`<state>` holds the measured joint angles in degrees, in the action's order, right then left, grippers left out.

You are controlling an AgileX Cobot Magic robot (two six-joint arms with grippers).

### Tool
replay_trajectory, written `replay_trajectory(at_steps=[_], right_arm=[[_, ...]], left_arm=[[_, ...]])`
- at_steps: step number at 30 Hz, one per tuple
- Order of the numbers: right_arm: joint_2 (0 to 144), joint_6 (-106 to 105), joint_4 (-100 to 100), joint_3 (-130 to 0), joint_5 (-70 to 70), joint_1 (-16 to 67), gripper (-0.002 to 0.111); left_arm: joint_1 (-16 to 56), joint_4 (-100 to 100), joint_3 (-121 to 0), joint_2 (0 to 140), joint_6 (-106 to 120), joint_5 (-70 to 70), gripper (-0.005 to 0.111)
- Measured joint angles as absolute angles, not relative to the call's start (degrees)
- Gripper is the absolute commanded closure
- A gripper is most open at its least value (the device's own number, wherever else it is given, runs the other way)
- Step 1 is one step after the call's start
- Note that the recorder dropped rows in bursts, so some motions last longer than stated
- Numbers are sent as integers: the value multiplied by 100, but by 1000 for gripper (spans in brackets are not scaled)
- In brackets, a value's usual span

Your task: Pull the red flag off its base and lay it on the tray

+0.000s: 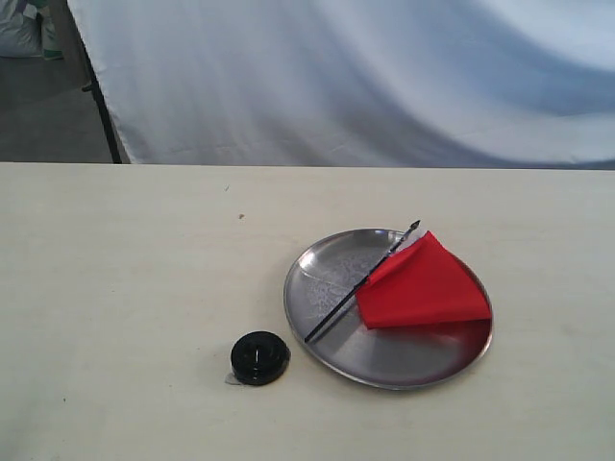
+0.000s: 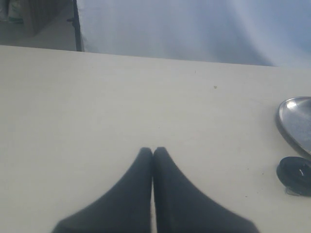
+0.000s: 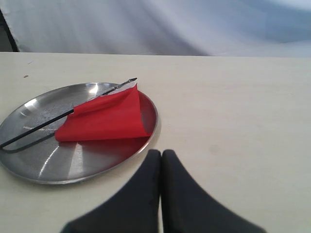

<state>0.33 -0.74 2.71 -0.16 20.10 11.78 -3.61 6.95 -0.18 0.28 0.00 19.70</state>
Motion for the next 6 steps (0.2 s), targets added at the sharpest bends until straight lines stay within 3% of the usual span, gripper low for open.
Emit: replay_trajectory(at_steps=[6], right_arm=[[33,-62,271,-16,2010,1178,108]], left_arm=[[-361,695,-18,28,0,1970,107]])
